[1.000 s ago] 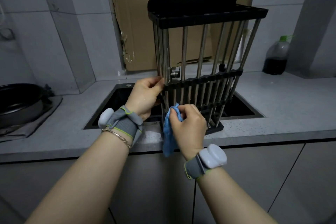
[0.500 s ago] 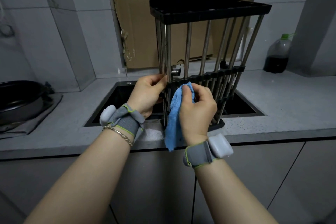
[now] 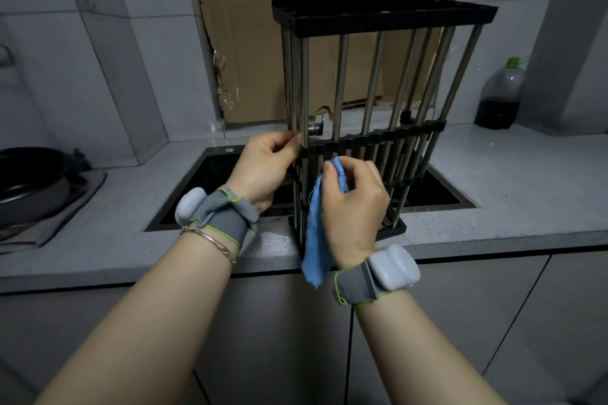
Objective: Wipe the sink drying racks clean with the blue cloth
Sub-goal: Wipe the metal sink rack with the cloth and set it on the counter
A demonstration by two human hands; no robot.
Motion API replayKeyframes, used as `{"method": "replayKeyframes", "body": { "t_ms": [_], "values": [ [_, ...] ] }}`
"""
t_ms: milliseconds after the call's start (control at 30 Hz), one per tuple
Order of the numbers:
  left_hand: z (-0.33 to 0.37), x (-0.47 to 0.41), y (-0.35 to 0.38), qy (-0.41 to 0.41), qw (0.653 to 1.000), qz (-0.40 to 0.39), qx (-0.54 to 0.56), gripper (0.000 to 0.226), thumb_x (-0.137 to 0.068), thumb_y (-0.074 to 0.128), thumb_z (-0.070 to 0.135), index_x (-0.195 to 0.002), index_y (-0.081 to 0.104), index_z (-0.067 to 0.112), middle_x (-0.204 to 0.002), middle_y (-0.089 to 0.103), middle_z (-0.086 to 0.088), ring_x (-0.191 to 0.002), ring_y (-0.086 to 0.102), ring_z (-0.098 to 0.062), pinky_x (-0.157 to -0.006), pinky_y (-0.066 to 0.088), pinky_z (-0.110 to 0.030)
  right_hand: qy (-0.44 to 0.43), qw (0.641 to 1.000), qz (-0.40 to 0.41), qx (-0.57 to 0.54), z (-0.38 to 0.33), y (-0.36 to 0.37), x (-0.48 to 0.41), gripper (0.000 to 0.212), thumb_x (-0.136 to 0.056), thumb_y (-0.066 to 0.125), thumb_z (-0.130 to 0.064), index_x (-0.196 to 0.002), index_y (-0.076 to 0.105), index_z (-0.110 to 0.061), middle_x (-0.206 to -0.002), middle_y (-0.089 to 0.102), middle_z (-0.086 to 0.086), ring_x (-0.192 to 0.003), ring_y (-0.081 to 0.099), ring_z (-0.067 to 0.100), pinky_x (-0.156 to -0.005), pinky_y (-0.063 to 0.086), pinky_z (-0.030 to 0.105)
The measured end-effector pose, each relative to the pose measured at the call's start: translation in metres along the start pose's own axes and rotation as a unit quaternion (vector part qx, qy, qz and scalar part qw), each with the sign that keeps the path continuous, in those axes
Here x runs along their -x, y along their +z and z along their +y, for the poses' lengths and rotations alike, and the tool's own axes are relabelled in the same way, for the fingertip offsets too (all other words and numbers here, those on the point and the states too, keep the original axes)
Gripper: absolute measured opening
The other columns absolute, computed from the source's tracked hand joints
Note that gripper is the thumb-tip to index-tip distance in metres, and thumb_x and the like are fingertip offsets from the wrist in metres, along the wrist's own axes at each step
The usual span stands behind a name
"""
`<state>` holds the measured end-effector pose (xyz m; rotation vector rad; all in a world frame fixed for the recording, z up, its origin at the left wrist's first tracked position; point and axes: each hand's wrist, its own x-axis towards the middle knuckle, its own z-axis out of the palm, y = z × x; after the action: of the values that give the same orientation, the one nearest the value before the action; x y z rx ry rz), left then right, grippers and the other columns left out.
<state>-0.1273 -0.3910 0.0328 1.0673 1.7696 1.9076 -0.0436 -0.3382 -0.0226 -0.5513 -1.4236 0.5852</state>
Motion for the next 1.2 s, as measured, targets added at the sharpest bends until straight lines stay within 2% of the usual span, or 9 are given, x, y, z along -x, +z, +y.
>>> {"method": "replayKeyframes", "body": {
  "t_ms": [133, 200, 367, 433, 567, 700, 800, 1100, 1200],
  "values": [
    [0.002, 0.000, 0.001, -0.005, 1.000, 0.010, 0.003, 0.015, -0.098, 0.048, 0.018, -0.102, 0.062, 0.012, -0.089, 0.063, -0.004, -0.093, 0.057, -0.024, -0.090, 0.048, -0.050, 0.004, 0.996, -0.073, 0.049, 0.022, -0.009, 0.017, 0.008, -0.081, 0.066, -0.014, -0.083, 0.068, -0.007, -0.079, 0.064, 0.004, -0.067, 0.058, 0.014, -0.062, 0.046, 0.024],
    [0.002, 0.001, 0.002, -0.005, 1.000, 0.014, 0.001, 0.015, -0.098, 0.049, 0.017, -0.100, 0.062, 0.012, -0.089, 0.062, -0.005, -0.093, 0.056, -0.024, -0.088, 0.048, -0.049, 0.035, 0.995, -0.090, 0.020, 0.023, -0.019, 0.019, 0.003, -0.082, 0.066, -0.007, -0.083, 0.068, -0.009, -0.078, 0.064, 0.000, -0.068, 0.055, 0.003, -0.066, 0.045, 0.016],
    [0.002, 0.002, 0.002, -0.003, 1.000, 0.008, 0.017, 0.017, -0.098, 0.049, 0.016, -0.088, 0.062, 0.016, -0.084, 0.062, -0.005, -0.086, 0.056, -0.025, -0.082, 0.045, -0.042, 0.132, 0.978, 0.014, -0.162, -0.011, -0.030, -0.017, 0.024, -0.083, 0.063, 0.003, -0.082, 0.052, -0.019, -0.077, 0.054, -0.009, -0.064, 0.051, -0.010, -0.062, 0.043, 0.007],
    [0.002, 0.002, 0.001, -0.004, 1.000, 0.003, 0.012, 0.017, -0.097, 0.049, 0.017, -0.089, 0.063, 0.015, -0.088, 0.063, -0.009, -0.088, 0.055, -0.025, -0.084, 0.047, -0.046, 0.115, 0.979, 0.001, -0.166, -0.017, -0.027, -0.019, 0.011, -0.083, 0.064, -0.004, -0.091, 0.062, -0.012, -0.084, 0.060, -0.007, -0.076, 0.057, -0.008, -0.070, 0.046, 0.009],
    [0.002, 0.000, -0.004, -0.007, 0.999, -0.031, 0.008, 0.016, -0.097, 0.049, 0.015, -0.093, 0.064, 0.012, -0.094, 0.065, -0.010, -0.092, 0.058, -0.024, -0.089, 0.048, -0.049, 0.037, 0.995, -0.019, -0.092, -0.006, -0.021, 0.003, 0.028, -0.084, 0.054, -0.009, -0.106, 0.068, -0.002, -0.104, 0.060, -0.010, -0.103, 0.058, 0.007, -0.094, 0.039, 0.007],
    [0.002, 0.001, -0.011, -0.009, 0.999, -0.041, 0.029, 0.018, -0.098, 0.046, 0.011, -0.092, 0.063, 0.011, -0.088, 0.065, -0.004, -0.086, 0.060, -0.018, -0.084, 0.051, -0.042, -0.072, 0.997, -0.009, -0.027, 0.008, -0.008, 0.002, 0.024, -0.084, 0.053, -0.005, -0.098, 0.070, 0.004, -0.096, 0.065, 0.013, -0.089, 0.061, 0.022, -0.087, 0.046, 0.016],
    [0.002, 0.002, -0.011, -0.011, 0.999, -0.035, 0.023, 0.017, -0.098, 0.047, 0.012, -0.092, 0.063, 0.011, -0.089, 0.065, -0.004, -0.088, 0.060, -0.018, -0.090, 0.049, -0.047, -0.085, 0.995, -0.042, 0.023, 0.027, -0.005, 0.013, 0.026, -0.084, 0.050, -0.010, -0.095, 0.071, 0.001, -0.092, 0.061, 0.014, -0.084, 0.060, 0.024, -0.078, 0.049, 0.027],
    [0.007, 0.002, -0.004, -0.010, 0.999, -0.035, -0.005, 0.015, -0.097, 0.049, 0.014, -0.090, 0.063, 0.013, -0.091, 0.061, -0.009, -0.092, 0.055, -0.025, -0.093, 0.045, -0.054, -0.099, 0.995, -0.031, 0.013, 0.015, -0.016, -0.016, 0.010, -0.081, 0.063, 0.000, -0.090, 0.061, 0.001, -0.084, 0.063, 0.010, -0.076, 0.059, 0.022, -0.071, 0.047, 0.023],
    [0.009, 0.002, -0.002, -0.003, 0.999, -0.045, -0.014, 0.015, -0.097, 0.050, 0.014, -0.094, 0.064, 0.009, -0.096, 0.062, -0.013, -0.093, 0.056, -0.025, -0.092, 0.045, -0.055, -0.070, 0.997, 0.014, -0.016, 0.008, -0.015, -0.025, 0.013, -0.079, 0.066, -0.004, -0.090, 0.062, 0.000, -0.084, 0.062, 0.008, -0.076, 0.054, 0.010, -0.073, 0.042, 0.008]
  ]
}}
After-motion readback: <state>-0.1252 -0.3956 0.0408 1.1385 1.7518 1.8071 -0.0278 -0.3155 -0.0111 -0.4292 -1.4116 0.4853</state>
